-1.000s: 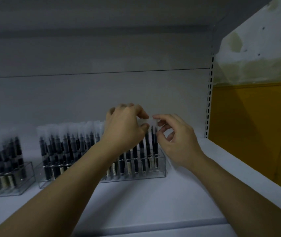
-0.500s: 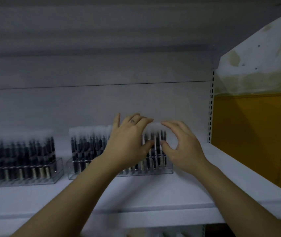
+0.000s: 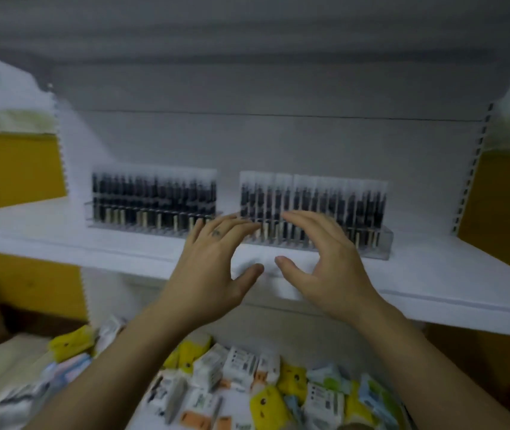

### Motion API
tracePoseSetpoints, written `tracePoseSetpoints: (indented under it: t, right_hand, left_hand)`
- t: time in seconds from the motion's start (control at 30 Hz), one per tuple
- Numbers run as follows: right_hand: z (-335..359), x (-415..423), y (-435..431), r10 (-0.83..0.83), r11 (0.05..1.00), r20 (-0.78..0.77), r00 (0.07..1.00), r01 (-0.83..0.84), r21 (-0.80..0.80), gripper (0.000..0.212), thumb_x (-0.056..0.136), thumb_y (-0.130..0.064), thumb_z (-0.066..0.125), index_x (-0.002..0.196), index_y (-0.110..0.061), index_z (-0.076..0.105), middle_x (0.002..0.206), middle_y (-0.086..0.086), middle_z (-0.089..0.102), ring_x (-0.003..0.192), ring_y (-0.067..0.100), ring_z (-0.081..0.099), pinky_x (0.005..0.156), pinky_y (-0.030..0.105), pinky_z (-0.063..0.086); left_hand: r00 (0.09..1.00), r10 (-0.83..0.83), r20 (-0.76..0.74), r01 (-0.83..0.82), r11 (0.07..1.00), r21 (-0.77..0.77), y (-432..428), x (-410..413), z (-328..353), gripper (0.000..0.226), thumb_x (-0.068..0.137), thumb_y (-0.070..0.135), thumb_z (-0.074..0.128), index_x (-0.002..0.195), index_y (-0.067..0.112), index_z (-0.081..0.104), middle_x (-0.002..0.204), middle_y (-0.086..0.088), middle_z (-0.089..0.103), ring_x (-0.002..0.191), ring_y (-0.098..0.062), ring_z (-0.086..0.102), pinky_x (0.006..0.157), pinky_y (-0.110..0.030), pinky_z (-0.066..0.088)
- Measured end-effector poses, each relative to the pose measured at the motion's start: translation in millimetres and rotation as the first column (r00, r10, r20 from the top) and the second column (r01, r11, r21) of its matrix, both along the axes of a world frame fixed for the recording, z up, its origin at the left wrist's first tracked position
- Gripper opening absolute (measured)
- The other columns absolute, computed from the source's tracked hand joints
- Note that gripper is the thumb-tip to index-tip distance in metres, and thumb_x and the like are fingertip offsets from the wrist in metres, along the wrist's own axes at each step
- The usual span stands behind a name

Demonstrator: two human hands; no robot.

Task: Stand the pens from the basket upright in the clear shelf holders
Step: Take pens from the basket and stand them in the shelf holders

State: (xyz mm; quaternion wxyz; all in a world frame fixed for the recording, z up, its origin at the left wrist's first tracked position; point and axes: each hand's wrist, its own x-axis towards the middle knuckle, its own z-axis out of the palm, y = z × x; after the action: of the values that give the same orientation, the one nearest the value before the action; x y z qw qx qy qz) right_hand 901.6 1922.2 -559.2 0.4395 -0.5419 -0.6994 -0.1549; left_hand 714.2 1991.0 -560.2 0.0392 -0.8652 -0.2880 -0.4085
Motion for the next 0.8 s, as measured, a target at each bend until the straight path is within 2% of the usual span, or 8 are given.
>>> tracePoseSetpoints:
  t: [0.07, 0.17, 0.27, 0.33, 0.43, 0.53, 0.67, 0.8]
  right_hand:
    - [-17, -25, 2, 0.053, 0.999, 0.019, 0.998, -0.054, 0.006, 0.05, 0.086, -0.033, 0.064, 0.133, -0.023, 0.054, 0.133, -0.006, 0.053, 0.124, 0.01, 0.046, 0.104, 0.027, 0.037]
    - [-53, -53, 5, 0.133, 0.991, 0.001, 0.991, -0.133, -0.004, 0.037, 0.087, -0.031, 0.062, 0.123, -0.021, 0.061, 0.119, -0.008, 0.058, 0.112, 0.006, 0.053, 0.095, 0.021, 0.044]
    - [-97, -72, 11, 0.144, 0.98, -0.04, 0.989, -0.148, -0.132, 0.039, 0.087, -0.037, 0.061, 0.123, -0.023, 0.06, 0.119, -0.008, 0.058, 0.108, 0.007, 0.054, 0.089, 0.024, 0.048]
    - [-133, -81, 17, 0.145, 0.953, -0.054, 0.988, -0.154, -0.26, 0.045, 0.086, -0.04, 0.063, 0.129, -0.027, 0.056, 0.128, -0.01, 0.052, 0.115, 0.008, 0.051, 0.093, 0.023, 0.044]
    - [-191, -91, 25, 0.14, 0.871, -0.069, 0.988, -0.156, -0.466, 0.057, 0.086, -0.043, 0.064, 0.139, -0.032, 0.045, 0.14, -0.016, 0.04, 0.128, 0.003, 0.038, 0.102, 0.02, 0.036]
    - [-248, -94, 30, 0.113, 0.777, -0.076, 0.991, -0.136, -0.614, 0.063, 0.087, -0.045, 0.063, 0.144, -0.033, 0.038, 0.148, -0.015, 0.033, 0.136, 0.006, 0.031, 0.109, 0.022, 0.03]
    - [-318, -95, 31, 0.086, 0.606, -0.043, 0.995, -0.087, -0.791, 0.068, 0.089, -0.049, 0.06, 0.148, -0.031, 0.031, 0.155, -0.011, 0.025, 0.142, 0.014, 0.024, 0.114, 0.035, 0.027]
    - [-372, -102, 33, 0.073, 0.415, -0.064, 0.995, -0.088, -0.906, 0.073, 0.089, -0.051, 0.059, 0.151, -0.028, 0.026, 0.158, -0.007, 0.019, 0.144, 0.017, 0.02, 0.115, 0.041, 0.026]
  left_hand:
    - [0.999, 0.033, 0.01, -0.033, 0.999, -0.031, -4, -24, -17, 0.056, 0.089, 0.044, 0.061, 0.139, 0.026, 0.045, 0.142, 0.008, 0.046, 0.138, -0.015, 0.031, 0.114, -0.048, 0.025]
    - [0.998, 0.068, 0.017, -0.066, 0.992, -0.104, -7, -54, -50, 0.056, 0.09, 0.044, 0.062, 0.14, 0.028, 0.043, 0.143, 0.01, 0.044, 0.139, -0.013, 0.026, 0.116, -0.045, 0.024]
    - [0.993, 0.116, -0.023, -0.118, 0.981, -0.154, -7, -76, -88, 0.056, 0.089, 0.044, 0.062, 0.14, 0.026, 0.045, 0.142, 0.008, 0.046, 0.139, -0.015, 0.029, 0.114, -0.037, 0.027]
    - [0.989, 0.135, -0.061, -0.145, 0.968, -0.206, -6, -85, -114, 0.055, 0.089, 0.042, 0.063, 0.138, 0.024, 0.047, 0.14, 0.005, 0.049, 0.137, -0.018, 0.033, 0.112, -0.037, 0.03]
    - [0.982, 0.161, -0.102, -0.186, 0.929, -0.321, -4, -94, -157, 0.054, 0.088, 0.042, 0.063, 0.137, 0.025, 0.048, 0.137, 0.005, 0.051, 0.134, -0.019, 0.037, 0.109, -0.041, 0.032]
    - [0.963, 0.2, -0.18, -0.259, 0.868, -0.423, -5, -100, -206, 0.054, 0.087, 0.046, 0.062, 0.136, 0.028, 0.047, 0.136, 0.008, 0.05, 0.131, -0.018, 0.039, 0.102, -0.039, 0.037]
    - [0.922, 0.209, -0.327, -0.369, 0.73, -0.575, -11, -104, -279, 0.061, 0.089, 0.052, 0.055, 0.143, 0.029, 0.039, 0.145, 0.007, 0.041, 0.137, -0.017, 0.031, 0.106, -0.035, 0.03]
    - [0.882, 0.201, -0.427, -0.46, 0.568, -0.682, -23, -106, -349, 0.064, 0.088, 0.056, 0.053, 0.144, 0.029, 0.037, 0.147, 0.005, 0.041, 0.138, -0.016, 0.032, 0.111, -0.036, 0.028]
